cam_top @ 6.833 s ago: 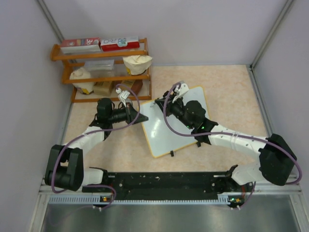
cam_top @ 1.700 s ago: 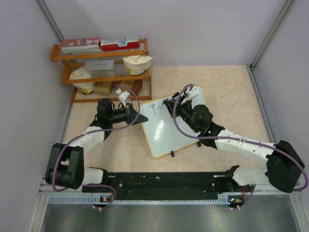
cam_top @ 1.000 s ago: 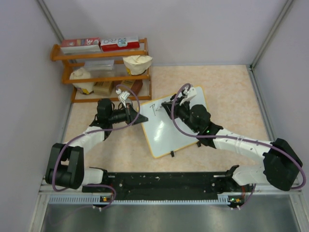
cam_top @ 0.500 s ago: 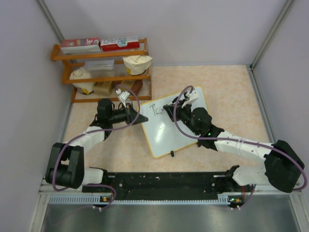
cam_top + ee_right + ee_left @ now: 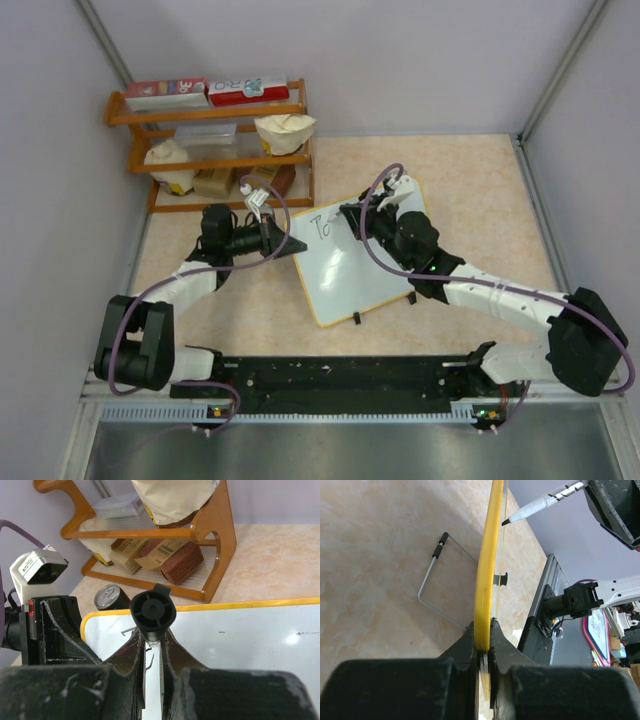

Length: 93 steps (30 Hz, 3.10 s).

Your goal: Write a sentence on the whiteboard

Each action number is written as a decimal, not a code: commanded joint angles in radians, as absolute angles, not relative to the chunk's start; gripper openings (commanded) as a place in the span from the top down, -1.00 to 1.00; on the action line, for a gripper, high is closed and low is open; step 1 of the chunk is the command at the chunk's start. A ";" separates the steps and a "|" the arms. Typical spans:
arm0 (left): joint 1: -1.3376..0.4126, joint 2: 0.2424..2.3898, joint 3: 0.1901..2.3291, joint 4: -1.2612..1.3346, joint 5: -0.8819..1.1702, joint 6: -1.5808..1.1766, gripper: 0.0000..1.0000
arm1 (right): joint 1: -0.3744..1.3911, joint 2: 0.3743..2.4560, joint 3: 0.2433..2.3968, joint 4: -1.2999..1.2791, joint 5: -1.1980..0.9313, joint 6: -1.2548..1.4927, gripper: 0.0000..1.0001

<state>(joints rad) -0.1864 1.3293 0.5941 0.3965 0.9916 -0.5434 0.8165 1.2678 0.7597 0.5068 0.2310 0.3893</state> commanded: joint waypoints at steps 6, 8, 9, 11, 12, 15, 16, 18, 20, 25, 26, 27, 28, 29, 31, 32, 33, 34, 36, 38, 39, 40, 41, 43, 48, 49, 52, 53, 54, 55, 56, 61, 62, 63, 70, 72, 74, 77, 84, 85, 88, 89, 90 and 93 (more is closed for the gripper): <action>-0.196 1.338 0.577 0.382 0.945 -0.416 1.00 | 0.810 1.241 0.772 0.511 0.181 0.396 1.00; -0.196 1.341 0.575 0.385 0.946 -0.419 1.00 | 0.810 1.207 0.756 0.515 0.189 0.405 1.00; -0.196 1.341 0.575 0.385 0.946 -0.419 1.00 | 0.810 1.198 0.741 0.523 0.192 0.408 1.00; -0.196 1.338 0.575 0.387 0.946 -0.420 1.00 | 0.810 1.174 0.732 0.522 0.213 0.407 1.00; -0.196 1.338 0.574 0.385 0.946 -0.420 1.00 | 0.810 1.167 0.730 0.520 0.219 0.403 1.00; -0.196 1.333 0.572 0.385 0.948 -0.420 1.00 | 0.805 1.164 0.735 0.497 0.238 0.396 1.00; -0.196 1.335 0.572 0.385 0.945 -0.422 1.00 | 0.799 1.167 0.733 0.491 0.242 0.394 1.00; -0.196 1.333 0.574 0.387 0.946 -0.422 1.00 | 0.793 1.175 0.733 0.488 0.248 0.400 1.00; -0.196 1.333 0.572 0.387 0.946 -0.422 1.00 | 0.785 1.186 0.736 0.480 0.249 0.405 1.00; -0.196 1.331 0.572 0.385 0.950 -0.422 1.00 | 0.778 1.229 0.752 0.466 0.265 0.414 1.00; -0.196 1.333 0.571 0.385 0.948 -0.422 1.00 | 0.773 1.235 0.756 0.459 0.264 0.414 1.00; -0.196 1.333 0.571 0.385 0.950 -0.420 1.00 | 0.772 1.239 0.764 0.456 0.262 0.414 1.00; -0.196 1.332 0.569 0.384 0.948 -0.420 1.00 | 0.772 1.241 0.767 0.454 0.255 0.411 1.00; -0.196 1.331 0.571 0.383 0.948 -0.420 1.00 | 0.772 1.244 0.767 0.453 0.252 0.414 1.00; -0.196 1.333 0.569 0.383 0.948 -0.419 1.00 | 0.772 1.247 0.762 0.457 0.232 0.417 1.00; -0.196 1.333 0.569 0.383 0.945 -0.419 1.00 | 0.770 1.250 0.762 0.459 0.226 0.416 1.00; -0.195 1.336 0.571 0.383 0.946 -0.417 1.00 | 0.772 1.253 0.762 0.460 0.219 0.416 1.00; -0.195 1.335 0.569 0.382 0.946 -0.417 1.00 | 0.770 1.253 0.759 0.462 0.203 0.419 1.00; -0.196 1.335 0.571 0.383 0.948 -0.417 1.00 | 0.770 1.258 0.755 0.462 0.189 0.419 1.00; -0.195 1.336 0.571 0.382 0.946 -0.417 1.00 | 0.772 1.256 0.747 0.460 0.173 0.422 1.00; -0.196 1.335 0.572 0.380 0.946 -0.416 1.00 | 0.772 1.255 0.742 0.460 0.167 0.422 1.00; -0.195 1.335 0.572 0.380 0.946 -0.416 1.00 | 0.770 1.255 0.739 0.459 0.161 0.425 1.00; -0.196 1.335 0.572 0.379 0.946 -0.416 1.00 | 0.772 1.255 0.733 0.456 0.161 0.423 1.00; -0.196 1.335 0.574 0.380 0.945 -0.416 1.00 | 0.772 1.250 0.726 0.448 0.158 0.426 1.00; -0.195 1.338 0.574 0.382 0.945 -0.417 1.00 | 0.772 1.239 0.696 0.445 0.156 0.431 1.00; -0.196 1.339 0.574 0.382 0.945 -0.417 1.00 | 0.770 1.236 0.693 0.442 0.167 0.436 1.00; -0.196 1.338 0.572 0.382 0.945 -0.417 1.00 | 0.772 1.230 0.686 0.436 0.184 0.436 1.00; -0.196 1.338 0.572 0.383 0.943 -0.417 1.00 | 0.772 1.227 0.686 0.436 0.190 0.436 1.00; -0.196 1.338 0.571 0.383 0.945 -0.416 1.00 | 0.772 1.224 0.684 0.433 0.196 0.436 1.00; -0.195 1.338 0.571 0.382 0.945 -0.416 1.00 | 0.770 1.223 0.686 0.431 0.207 0.436 1.00; -0.195 1.338 0.571 0.382 0.945 -0.416 1.00 | 0.770 1.221 0.692 0.430 0.215 0.434 1.00; -0.196 1.335 0.572 0.377 0.945 -0.413 1.00 | 0.765 1.220 0.722 0.399 0.253 0.430 1.00; -0.195 1.335 0.572 0.377 0.945 -0.413 1.00 | 0.765 1.218 0.726 0.400 0.255 0.431 1.00; -0.196 1.333 0.572 0.376 0.943 -0.413 1.00 | 0.765 1.216 0.729 0.403 0.255 0.428 1.00; -0.196 1.335 0.575 0.374 0.943 -0.411 1.00 | 0.764 1.216 0.775 0.390 0.265 0.410 1.00; -0.195 1.336 0.575 0.374 0.945 -0.411 1.00 | 0.762 1.215 0.785 0.390 0.265 0.407 1.00; -0.195 1.336 0.577 0.374 0.945 -0.411 1.00 | 0.762 1.207 0.788 0.397 0.264 0.407 1.00; -0.195 1.336 0.577 0.371 0.945 -0.410 1.00 | 0.762 1.181 0.776 0.422 0.255 0.407 1.00; -0.195 1.333 0.580 0.359 0.945 -0.402 1.00 | 0.762 1.177 0.805 0.440 0.250 0.397 1.00; -0.195 1.332 0.580 0.356 0.945 -0.400 1.00 | 0.762 1.180 0.817 0.440 0.247 0.394 1.00; -0.196 1.328 0.580 0.350 0.942 -0.396 1.00 | 0.762 1.193 0.834 0.436 0.244 0.387 1.00; -0.195 1.328 0.581 0.348 0.942 -0.396 1.00 | 0.762 1.196 0.838 0.436 0.248 0.387 1.00; -0.195 1.327 0.581 0.348 0.942 -0.396 1.00 | 0.761 1.198 0.839 0.437 0.253 0.385 1.00; -0.196 1.328 0.581 0.345 0.940 -0.394 1.00 | 0.762 1.210 0.848 0.442 0.253 0.387 1.00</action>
<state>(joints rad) -0.1852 1.3308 0.5919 0.3958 0.9947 -0.5358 0.7712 1.1980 0.7948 0.4061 0.2390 0.4019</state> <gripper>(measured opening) 0.079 0.066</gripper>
